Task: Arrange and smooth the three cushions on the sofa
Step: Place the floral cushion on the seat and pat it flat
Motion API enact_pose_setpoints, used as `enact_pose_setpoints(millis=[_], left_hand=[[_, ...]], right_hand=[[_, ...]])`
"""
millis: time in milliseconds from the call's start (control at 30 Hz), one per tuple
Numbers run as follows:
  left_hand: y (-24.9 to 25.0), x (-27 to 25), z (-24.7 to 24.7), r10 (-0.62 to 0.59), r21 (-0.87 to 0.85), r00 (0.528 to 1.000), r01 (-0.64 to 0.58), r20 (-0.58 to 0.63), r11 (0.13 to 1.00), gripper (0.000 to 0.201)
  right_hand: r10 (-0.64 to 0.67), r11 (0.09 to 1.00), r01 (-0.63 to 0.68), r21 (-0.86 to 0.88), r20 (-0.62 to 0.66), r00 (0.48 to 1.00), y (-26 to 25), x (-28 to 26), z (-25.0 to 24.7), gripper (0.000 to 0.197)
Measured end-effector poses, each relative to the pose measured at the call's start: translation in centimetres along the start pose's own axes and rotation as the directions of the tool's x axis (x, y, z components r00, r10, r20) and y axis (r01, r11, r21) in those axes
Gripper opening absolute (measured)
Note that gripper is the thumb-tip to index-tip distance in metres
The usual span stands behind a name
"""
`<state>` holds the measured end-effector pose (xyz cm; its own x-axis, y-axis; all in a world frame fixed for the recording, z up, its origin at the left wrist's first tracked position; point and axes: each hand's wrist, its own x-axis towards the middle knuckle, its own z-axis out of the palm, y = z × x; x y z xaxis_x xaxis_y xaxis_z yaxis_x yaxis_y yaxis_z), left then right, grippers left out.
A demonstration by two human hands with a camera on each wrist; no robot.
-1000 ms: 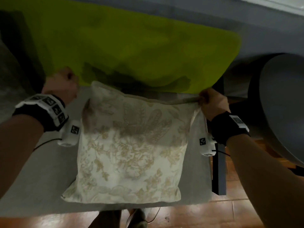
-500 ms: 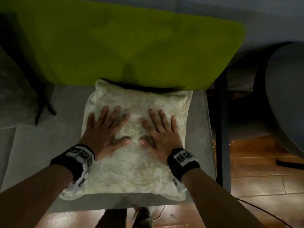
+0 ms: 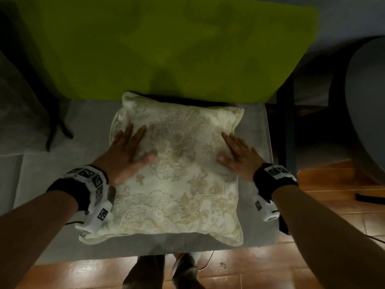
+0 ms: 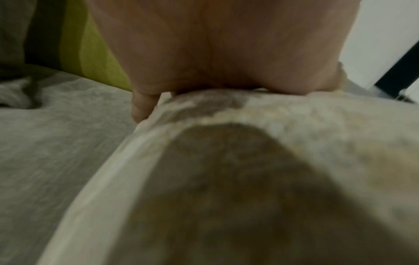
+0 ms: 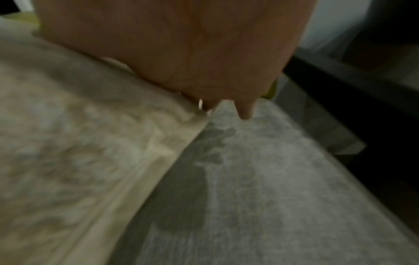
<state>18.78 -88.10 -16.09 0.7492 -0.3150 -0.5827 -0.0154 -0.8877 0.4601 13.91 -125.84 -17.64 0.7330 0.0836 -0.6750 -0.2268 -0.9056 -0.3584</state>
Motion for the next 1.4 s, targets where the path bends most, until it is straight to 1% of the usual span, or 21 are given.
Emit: enact_pose_setpoints(millis=[67,133,167,200,267,300,400,500,600,667,767,800,867,933,1000,1067,1100,1167,1233,1300,1400], left_hand=[[-0.6,0.9,-1.7,-0.018,-0.120,0.991,0.002,-0.130,0.993,0.068],[-2.7,2.3,-3.5,-0.191,-0.261,0.934,0.111,-0.302,0.959,0.065],[-3.7,2.8,-4.3,-0.289,-0.317,0.903,0.185,-0.320,0.930,0.063],[-4.5,3.3,-4.6,-0.368,-0.402,0.884,0.237,-0.288,0.885,0.058],[-4.1,3.4,-5.0,-0.441,-0.571,0.880,0.275,-0.174,0.774,0.046],[-3.7,3.4,-4.9,-0.449,-0.617,0.883,0.280,-0.135,0.735,0.042],[-3.4,3.2,-4.5,-0.452,-0.632,0.873,0.248,-0.182,0.734,0.031],[-4.4,3.1,-4.5,-0.479,-0.676,0.845,0.211,-0.237,0.706,0.026],[-5.3,2.2,-4.2,-0.555,-0.744,0.802,0.227,-0.223,0.628,0.021],[-5.6,1.6,-4.0,-0.581,-0.765,0.784,0.233,-0.216,0.600,0.022],[-5.5,1.6,-5.1,-0.504,-0.450,0.775,0.320,-0.382,0.834,0.031],[-5.0,1.5,-5.7,-0.467,-0.358,0.766,0.327,-0.441,0.875,0.031],[-3.9,1.4,-7.1,-0.319,-0.292,0.778,0.181,-0.542,0.939,0.044],[-1.7,1.1,-8.1,0.007,-0.086,0.801,-0.073,-0.598,0.994,0.067],[1.1,0.7,-7.6,0.320,0.099,0.835,-0.309,-0.448,0.946,0.075],[2.7,1.1,-5.6,0.510,0.280,0.846,-0.457,-0.157,0.844,0.077],[2.8,1.5,-4.2,0.511,0.361,0.859,-0.468,-0.028,0.806,0.078],[1.9,2.3,-1.9,0.406,0.408,0.910,-0.401,0.079,0.820,0.080],[1.3,3.2,-1.3,0.312,0.353,0.948,-0.313,0.062,0.882,0.078],[1.2,4.1,-1.4,0.265,0.341,0.961,-0.276,0.080,0.898,0.077],[-0.2,5.2,-2.0,0.190,0.331,0.977,-0.211,0.094,0.920,0.084]], right_hand=[[0.058,0.972,-0.041,0.232,-0.069,0.996,1.1,-0.3,-1.3,0.073],[0.222,0.896,-0.098,0.433,-0.247,0.943,1.9,0.1,-2.2,0.065],[0.313,0.841,-0.119,0.528,-0.294,0.903,2.1,0.3,-2.6,0.063],[0.380,0.750,-0.119,0.651,-0.276,0.883,2.1,0.6,-2.8,0.058],[0.391,0.536,-0.117,0.836,-0.124,0.912,1.0,0.8,-3.0,0.036],[0.366,0.501,-0.129,0.856,-0.075,0.928,0.2,0.7,-3.2,0.030],[0.347,0.536,-0.137,0.833,-0.069,0.935,-1.2,0.8,-3.0,0.030],[0.384,0.505,-0.156,0.849,-0.059,0.921,-1.0,0.8,-3.2,0.031],[0.480,0.624,-0.168,0.763,-0.204,0.854,0.4,0.8,-3.6,0.020],[0.497,0.687,-0.202,0.698,-0.249,0.831,0.5,0.9,-3.9,0.019],[0.413,0.888,-0.280,0.366,-0.362,0.836,-0.6,1.5,-4.4,0.021],[0.348,0.931,-0.253,0.263,-0.428,0.834,-1.1,1.3,-4.5,0.026],[0.116,0.992,-0.067,0.107,-0.554,0.824,-2.2,0.6,-5.0,0.044],[-0.161,0.987,0.127,-0.098,-0.587,0.794,-3.7,-0.3,-5.1,0.060],[-0.400,0.910,0.275,-0.311,-0.478,0.782,-5.4,-0.6,-4.3,0.065],[-0.510,0.848,0.405,-0.341,-0.324,0.797,-6.4,-0.2,-2.6,0.063],[-0.499,0.857,0.423,-0.296,-0.266,0.825,-6.4,0.2,-1.7,0.062],[-0.424,0.894,0.375,-0.245,-0.198,0.884,-5.7,1.1,-0.2,0.061],[-0.311,0.938,0.278,-0.208,-0.144,0.940,-5.1,2.3,0.5,0.063],[-0.179,0.975,0.168,-0.143,-0.067,0.982,-4.9,3.3,0.4,0.067],[-0.056,0.995,0.056,-0.078,0.006,0.998,-3.8,4.3,0.2,0.075]])
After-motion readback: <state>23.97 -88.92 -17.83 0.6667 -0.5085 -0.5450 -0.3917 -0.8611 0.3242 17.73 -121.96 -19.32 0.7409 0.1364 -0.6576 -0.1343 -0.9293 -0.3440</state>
